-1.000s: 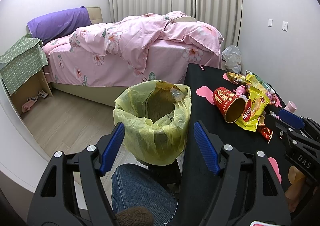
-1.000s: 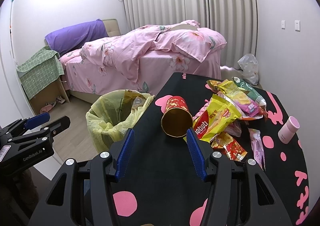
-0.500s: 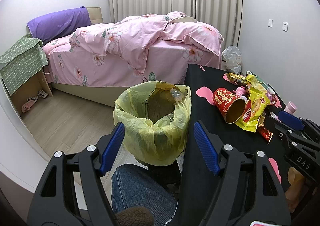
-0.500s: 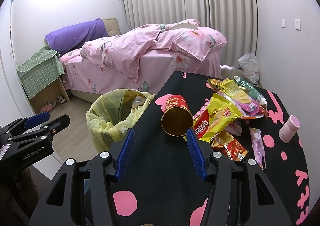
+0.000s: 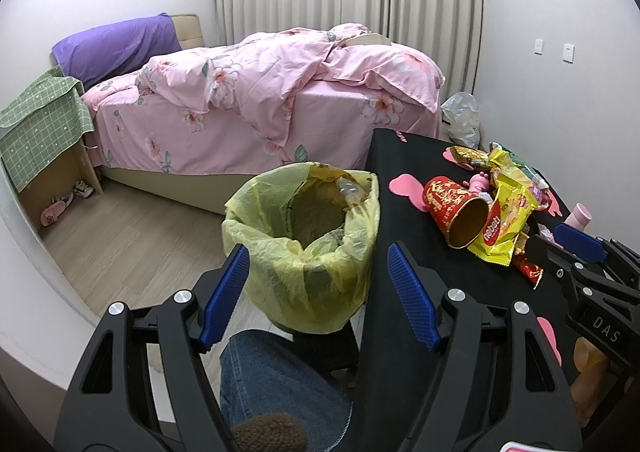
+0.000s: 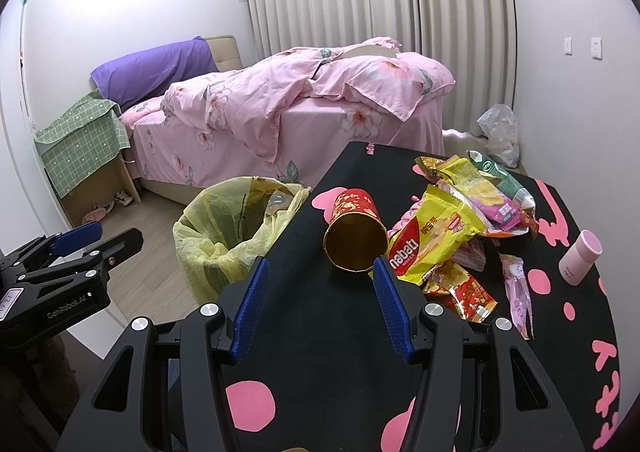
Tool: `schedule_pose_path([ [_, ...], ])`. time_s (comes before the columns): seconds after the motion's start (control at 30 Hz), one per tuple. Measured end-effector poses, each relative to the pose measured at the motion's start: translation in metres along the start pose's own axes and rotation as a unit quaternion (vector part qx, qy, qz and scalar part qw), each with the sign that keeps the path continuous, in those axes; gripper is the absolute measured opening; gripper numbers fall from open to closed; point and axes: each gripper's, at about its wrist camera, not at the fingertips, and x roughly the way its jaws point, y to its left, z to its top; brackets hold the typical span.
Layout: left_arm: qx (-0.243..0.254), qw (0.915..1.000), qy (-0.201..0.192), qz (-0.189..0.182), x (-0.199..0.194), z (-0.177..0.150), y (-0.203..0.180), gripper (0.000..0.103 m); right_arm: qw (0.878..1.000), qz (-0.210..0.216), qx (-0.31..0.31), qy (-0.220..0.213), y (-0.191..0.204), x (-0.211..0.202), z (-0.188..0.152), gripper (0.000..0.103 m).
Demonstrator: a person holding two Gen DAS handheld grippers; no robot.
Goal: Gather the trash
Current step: 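Grasp the yellow chip bag with the right tool while the left tool reaches the red paper cup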
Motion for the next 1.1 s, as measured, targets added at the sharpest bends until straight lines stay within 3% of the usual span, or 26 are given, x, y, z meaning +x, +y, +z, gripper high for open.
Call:
schedule_pose_path([
  [0.1,0.009,0.9999,-0.005,-0.013,0.01,0.003,-0.009,0.068,1.0,-0.016,0.004,-0.001,-0.014,0.001,0.0,0.051],
  [0.27,0.022,0.9958,0.016,-0.087,0.041,0.011,-0.031,0.069,0.996,-0.079,0.027,-0.01,-0.067,-0.009,-0.002,0.051],
  [0.5,0.019,0.9803,0.044,-0.192,0.09,0.033,-0.081,0.074,0.986,-0.14,0.091,0.005,-0.143,-0.013,-0.018,0.051],
  [0.63,0.028,0.9764,0.068,-0.203,0.114,0.052,-0.104,0.074,0.987,-0.111,0.113,0.03,-0.154,0.004,-0.025,0.051],
  [0.83,-0.009,0.9847,0.059,-0.164,0.126,0.058,-0.077,0.074,0.991,-0.012,0.118,0.057,-0.14,0.05,-0.009,0.051],
  [0.93,-0.021,0.9845,0.068,-0.161,0.135,0.051,-0.064,0.074,0.991,0.0,0.111,0.072,-0.134,0.083,0.002,0.051],
  [0.97,-0.024,0.984,0.071,-0.162,0.137,0.048,-0.061,0.074,0.99,0.005,0.115,0.079,-0.135,0.093,0.005,0.049],
  [1.07,-0.025,0.9808,0.082,-0.175,0.142,0.043,-0.058,0.074,0.987,0.033,0.123,0.101,-0.139,0.12,0.01,0.024],
  [1.1,-0.025,0.9798,0.083,-0.18,0.142,0.042,-0.058,0.074,0.987,0.036,0.122,0.097,-0.139,0.12,0.011,0.022],
])
